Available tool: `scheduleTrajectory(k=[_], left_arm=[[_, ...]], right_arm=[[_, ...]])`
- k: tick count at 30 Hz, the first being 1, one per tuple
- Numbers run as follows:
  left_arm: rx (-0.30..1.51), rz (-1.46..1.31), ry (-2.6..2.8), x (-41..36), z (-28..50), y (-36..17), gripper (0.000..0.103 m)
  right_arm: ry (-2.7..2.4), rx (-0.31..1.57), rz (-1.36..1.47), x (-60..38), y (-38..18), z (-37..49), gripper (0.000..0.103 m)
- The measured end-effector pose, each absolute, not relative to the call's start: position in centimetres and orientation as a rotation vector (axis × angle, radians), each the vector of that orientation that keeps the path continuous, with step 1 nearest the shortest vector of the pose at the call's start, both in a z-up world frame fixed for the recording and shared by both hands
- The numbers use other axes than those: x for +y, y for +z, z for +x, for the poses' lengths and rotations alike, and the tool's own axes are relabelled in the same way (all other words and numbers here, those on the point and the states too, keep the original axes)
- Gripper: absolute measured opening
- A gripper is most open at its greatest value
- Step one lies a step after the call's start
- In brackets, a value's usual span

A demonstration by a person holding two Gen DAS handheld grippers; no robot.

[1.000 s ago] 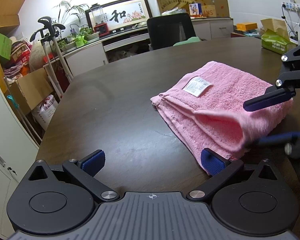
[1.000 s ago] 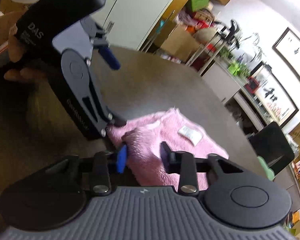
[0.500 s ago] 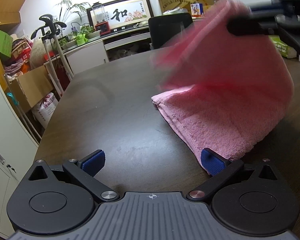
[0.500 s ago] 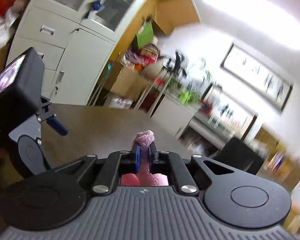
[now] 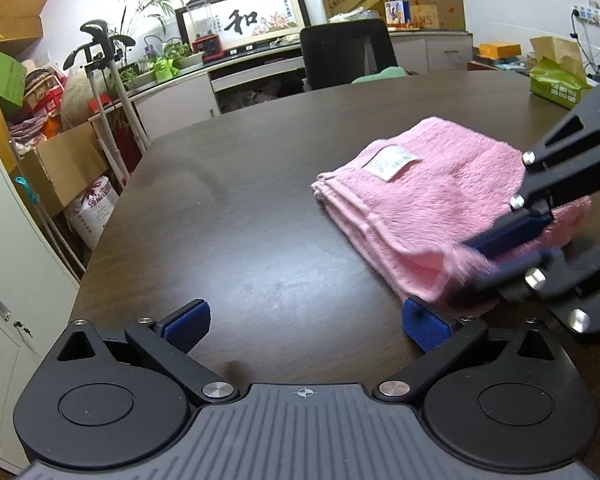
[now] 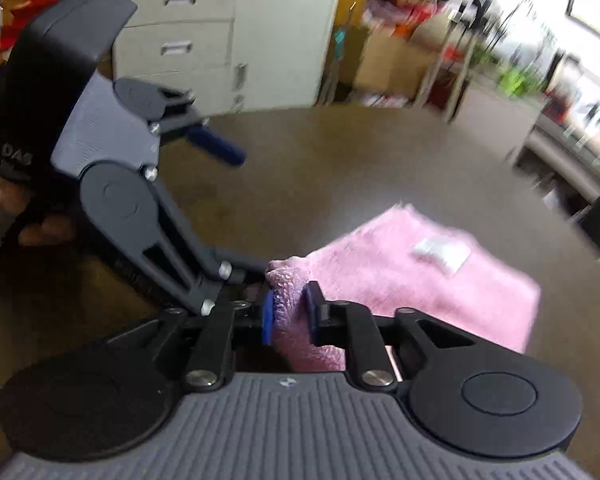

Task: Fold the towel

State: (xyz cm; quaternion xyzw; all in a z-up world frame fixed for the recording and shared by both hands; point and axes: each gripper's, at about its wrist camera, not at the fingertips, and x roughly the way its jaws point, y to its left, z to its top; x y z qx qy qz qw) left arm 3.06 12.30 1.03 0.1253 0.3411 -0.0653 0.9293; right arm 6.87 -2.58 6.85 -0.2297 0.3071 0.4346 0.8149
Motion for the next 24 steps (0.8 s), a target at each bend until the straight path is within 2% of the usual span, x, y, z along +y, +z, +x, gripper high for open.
scheduleTrajectory(k=[2,4,5,14,17,18,20,24], left_arm=[[0.707,0.233,-0.108,13.3,3.2,1.1,0.103],[0.712,0.207,-0.085,14.3,3.4,1.3,0.103],[0.709,0.189,-0.068,14.7,3.4,1.4,0.103],[0.604,0.035,-0.021,16.3,3.2,3.5,0.103],[0.560,-0.040,-0.111,15.5,3.0,5.1,0.103],[0.558,-0.056,-0.145,14.9,3.1,5.6,0.103],[0.577,-0.058,-0.192,13.5,3.4,5.8,0.103],[0.622,0.004,-0.291,10.9,3.6,4.2,0.103]], right_arm=[[0.951,0.666,-0.475,-2.9,6.9,6.9,0.034],[0.988,0.658,-0.475,-3.2,6.9,6.7,0.056],[1.001,0.650,-0.482,-3.3,6.7,6.5,0.059],[1.066,0.641,-0.429,-5.1,6.9,5.6,0.060],[1.099,0.592,-0.333,-7.2,8.4,5.4,0.061],[1.097,0.571,-0.298,-8.2,9.1,5.4,0.065],[1.084,0.538,-0.245,-9.8,10.1,5.3,0.078],[0.900,0.505,-0.146,-15.9,11.2,5.6,0.082]])
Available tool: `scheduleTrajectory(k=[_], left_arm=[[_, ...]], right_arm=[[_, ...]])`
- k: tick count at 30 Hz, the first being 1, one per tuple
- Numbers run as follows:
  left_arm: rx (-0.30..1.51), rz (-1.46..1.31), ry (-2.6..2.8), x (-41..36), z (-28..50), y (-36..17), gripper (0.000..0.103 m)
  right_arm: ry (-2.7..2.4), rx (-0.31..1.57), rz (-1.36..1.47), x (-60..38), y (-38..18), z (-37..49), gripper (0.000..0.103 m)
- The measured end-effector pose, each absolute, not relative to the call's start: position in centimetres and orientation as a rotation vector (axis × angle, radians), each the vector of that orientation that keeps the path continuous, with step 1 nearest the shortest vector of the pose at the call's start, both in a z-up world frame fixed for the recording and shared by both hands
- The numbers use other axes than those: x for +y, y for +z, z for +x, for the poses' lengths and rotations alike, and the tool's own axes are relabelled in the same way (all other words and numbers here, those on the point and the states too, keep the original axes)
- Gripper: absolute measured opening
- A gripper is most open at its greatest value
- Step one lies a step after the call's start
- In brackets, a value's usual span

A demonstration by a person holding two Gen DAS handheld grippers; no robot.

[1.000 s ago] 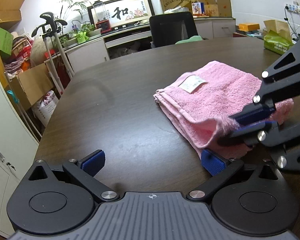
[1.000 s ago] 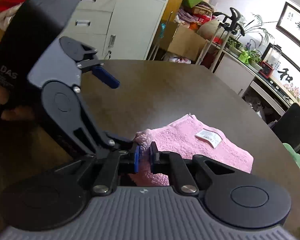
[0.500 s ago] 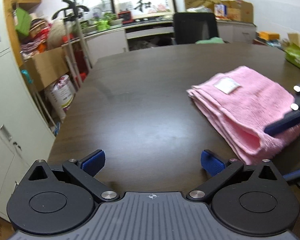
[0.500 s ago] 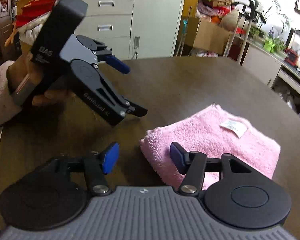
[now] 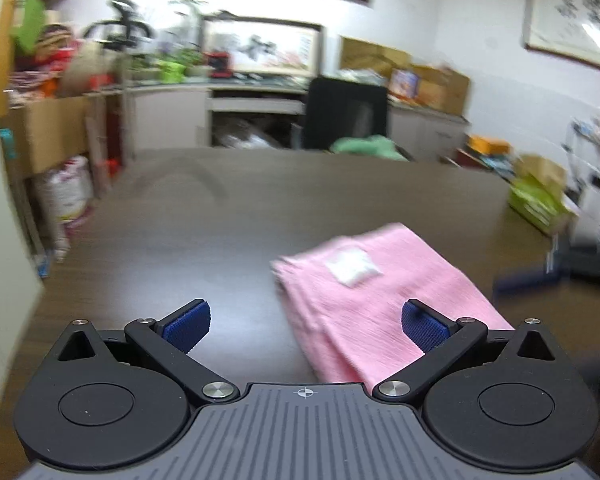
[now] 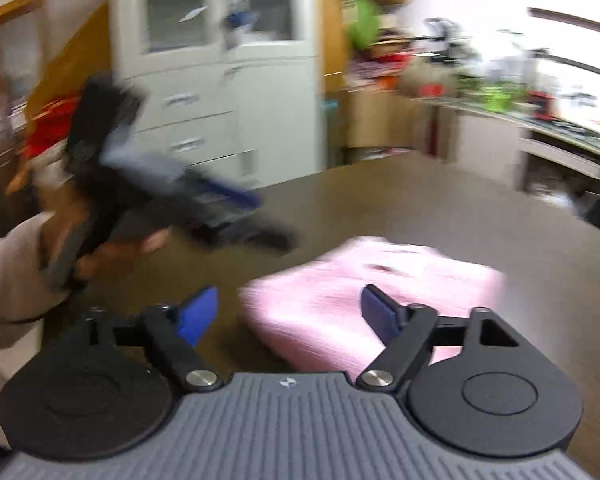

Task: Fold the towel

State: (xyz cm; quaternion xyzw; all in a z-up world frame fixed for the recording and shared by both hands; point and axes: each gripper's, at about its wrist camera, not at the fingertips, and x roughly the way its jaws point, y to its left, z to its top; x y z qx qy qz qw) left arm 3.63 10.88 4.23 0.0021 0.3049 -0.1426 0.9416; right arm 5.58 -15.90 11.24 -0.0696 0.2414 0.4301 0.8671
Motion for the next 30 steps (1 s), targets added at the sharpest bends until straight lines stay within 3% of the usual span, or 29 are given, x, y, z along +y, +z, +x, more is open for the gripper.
scheduleTrajectory(k=[8,12,16,19,26,30], left_arm=[[0.670,0.147,-0.210,9.7,3.9,1.1,0.103],[0.673,0.142,-0.216,9.9,3.9,0.8,0.103],[0.694,0.098,-0.223,10.6,4.1,0.8,0.103],[0.720,0.050,-0.220,11.3,4.5,0.9,0.103],[0.599,0.140,-0.079,10.7,3.1,1.9,0.103],[0.571,0.128,-0.094,10.2,3.8,2.8,0.103]], right_arm=[[0.797,0.513,0.074,-20.6,11.2,6.8,0.082],[1.093,0.711,0.433,-19.7,7.8,9.2,0.082],[1.011,0.887,0.454,-18.6,4.2,10.8,0.076],[0.997,0.893,0.485,-19.5,4.1,10.5,0.075],[0.942,0.719,0.388,-20.0,8.1,9.9,0.088],[0.913,0.694,0.327,-18.1,9.3,11.7,0.088]])
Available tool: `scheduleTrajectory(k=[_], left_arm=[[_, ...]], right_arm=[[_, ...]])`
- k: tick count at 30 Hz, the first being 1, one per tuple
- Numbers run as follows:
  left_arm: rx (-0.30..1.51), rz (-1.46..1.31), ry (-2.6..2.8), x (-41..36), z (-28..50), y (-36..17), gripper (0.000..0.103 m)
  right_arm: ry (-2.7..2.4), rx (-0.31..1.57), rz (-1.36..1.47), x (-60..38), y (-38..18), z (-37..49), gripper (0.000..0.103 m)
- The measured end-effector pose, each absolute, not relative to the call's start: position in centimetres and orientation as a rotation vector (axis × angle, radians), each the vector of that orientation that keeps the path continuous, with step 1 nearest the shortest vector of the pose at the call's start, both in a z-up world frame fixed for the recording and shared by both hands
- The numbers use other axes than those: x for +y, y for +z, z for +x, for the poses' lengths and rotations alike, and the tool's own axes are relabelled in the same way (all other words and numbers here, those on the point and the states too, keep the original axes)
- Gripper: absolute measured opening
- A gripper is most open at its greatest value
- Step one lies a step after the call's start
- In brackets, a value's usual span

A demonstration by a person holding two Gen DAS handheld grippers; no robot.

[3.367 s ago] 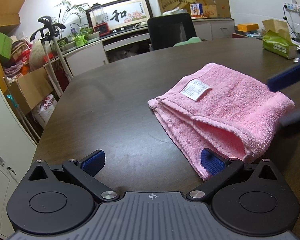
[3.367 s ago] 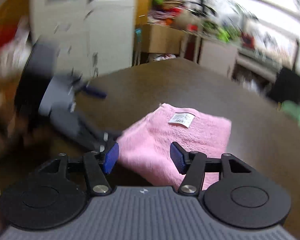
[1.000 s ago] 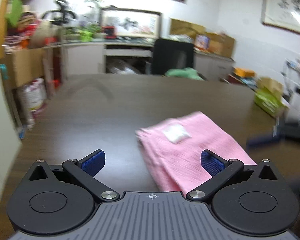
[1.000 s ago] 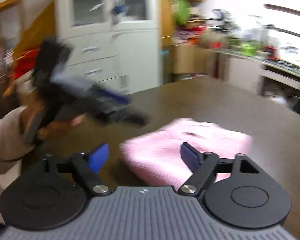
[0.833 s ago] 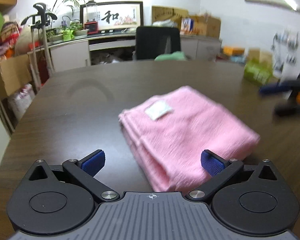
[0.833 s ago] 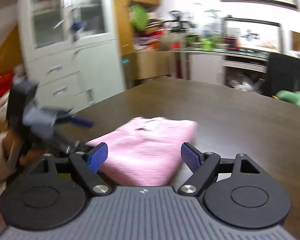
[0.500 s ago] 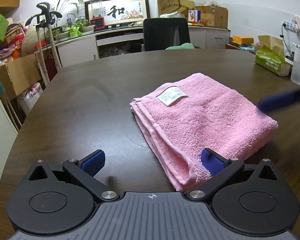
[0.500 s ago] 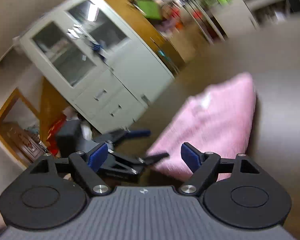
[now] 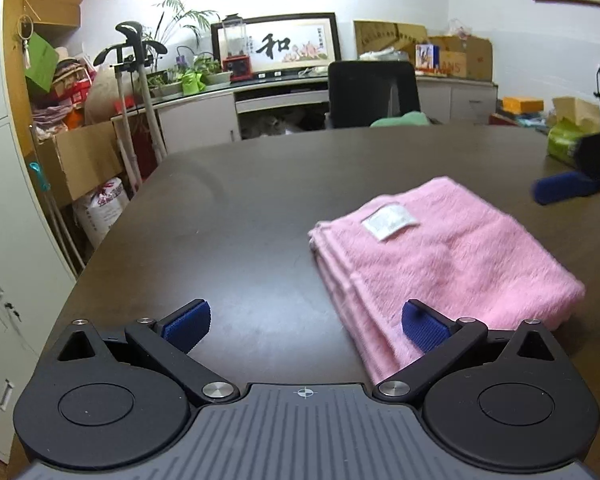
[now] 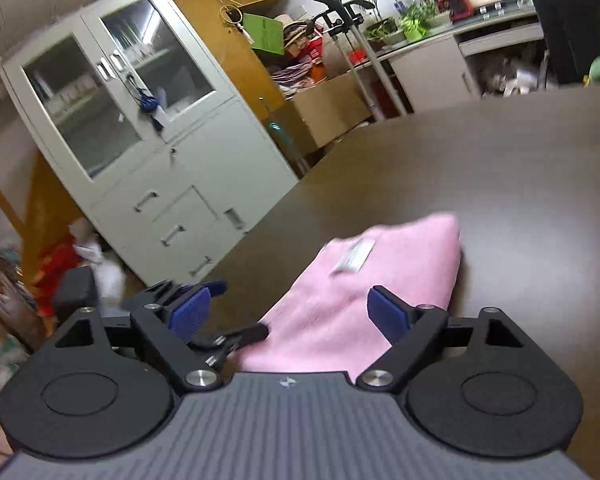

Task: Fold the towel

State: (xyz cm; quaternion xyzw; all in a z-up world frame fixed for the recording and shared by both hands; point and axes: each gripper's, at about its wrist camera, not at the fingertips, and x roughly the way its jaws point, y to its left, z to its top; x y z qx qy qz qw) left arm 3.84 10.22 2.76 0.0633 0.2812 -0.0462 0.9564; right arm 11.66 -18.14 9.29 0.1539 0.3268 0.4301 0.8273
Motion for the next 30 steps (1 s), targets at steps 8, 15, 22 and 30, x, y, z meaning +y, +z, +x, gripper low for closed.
scheduleTrajectory(k=[8,15,22,30], left_arm=[[0.608,0.236,-0.017,8.7,7.3,1.2,0.103],[0.577,0.248,-0.001,8.7,6.4,1.4,0.103],[0.544,0.338,0.030,7.6,5.4,1.2,0.103],[0.603,0.294,-0.002,7.2,7.8,1.2,0.103]], right_arm=[[0.798,0.832,0.438,-15.5,4.3,17.0,0.086],[0.857,0.762,0.482,-17.7,5.4,14.9,0.089],[0.883,0.799,0.370,-16.6,4.8,12.0,0.093],[0.869,0.853,0.498,-17.8,3.6,14.3,0.090]])
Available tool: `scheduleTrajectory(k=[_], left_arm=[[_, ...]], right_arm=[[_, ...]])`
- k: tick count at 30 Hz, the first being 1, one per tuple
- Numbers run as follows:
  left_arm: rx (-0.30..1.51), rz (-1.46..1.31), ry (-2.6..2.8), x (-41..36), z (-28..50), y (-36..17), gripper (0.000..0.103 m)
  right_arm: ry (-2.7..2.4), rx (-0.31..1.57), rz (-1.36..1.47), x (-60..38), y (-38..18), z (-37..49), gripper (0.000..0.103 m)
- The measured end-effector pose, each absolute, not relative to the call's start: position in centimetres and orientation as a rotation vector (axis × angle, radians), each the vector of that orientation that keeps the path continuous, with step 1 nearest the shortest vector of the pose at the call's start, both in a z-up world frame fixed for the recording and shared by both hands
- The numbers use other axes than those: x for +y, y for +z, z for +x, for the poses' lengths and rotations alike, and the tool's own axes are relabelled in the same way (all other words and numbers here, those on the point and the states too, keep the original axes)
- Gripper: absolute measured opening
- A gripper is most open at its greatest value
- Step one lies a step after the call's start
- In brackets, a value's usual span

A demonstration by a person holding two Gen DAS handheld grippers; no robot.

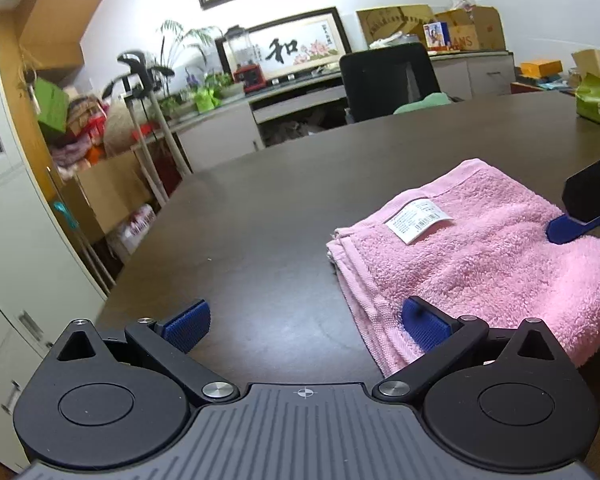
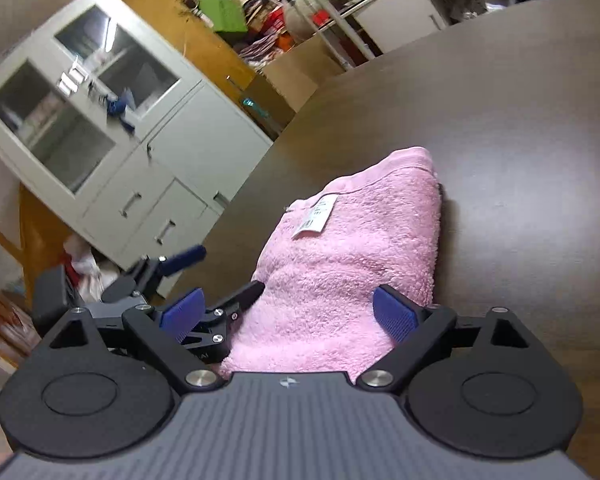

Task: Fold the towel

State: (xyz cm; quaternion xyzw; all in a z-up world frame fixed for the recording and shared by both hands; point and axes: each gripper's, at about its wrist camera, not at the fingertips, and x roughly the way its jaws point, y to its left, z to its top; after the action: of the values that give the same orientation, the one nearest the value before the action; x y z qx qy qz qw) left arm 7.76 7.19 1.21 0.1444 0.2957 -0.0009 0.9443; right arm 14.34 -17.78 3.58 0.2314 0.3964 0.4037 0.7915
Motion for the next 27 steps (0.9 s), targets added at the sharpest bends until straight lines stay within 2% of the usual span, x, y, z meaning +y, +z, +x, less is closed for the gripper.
scheduleTrajectory(k=[5,13,19,27], left_arm=[[0.615,0.302,-0.014,5.5,9.9,1.2,0.103],[0.583,0.283,0.047,1.0,12.6,0.4,0.103],[0.605,0.217,0.031,1.9,12.5,0.5,0.103],[0.640,0.101,0.033,4.2,11.7,1.3,0.103]], right_arm=[[0.783,0.822,0.465,-18.2,3.8,14.6,0.087],[0.643,0.747,0.411,-20.0,3.6,15.6,0.088],[0.639,0.732,0.414,-20.2,3.4,15.7,0.092],[0.681,0.623,0.388,-19.6,4.6,13.3,0.097]])
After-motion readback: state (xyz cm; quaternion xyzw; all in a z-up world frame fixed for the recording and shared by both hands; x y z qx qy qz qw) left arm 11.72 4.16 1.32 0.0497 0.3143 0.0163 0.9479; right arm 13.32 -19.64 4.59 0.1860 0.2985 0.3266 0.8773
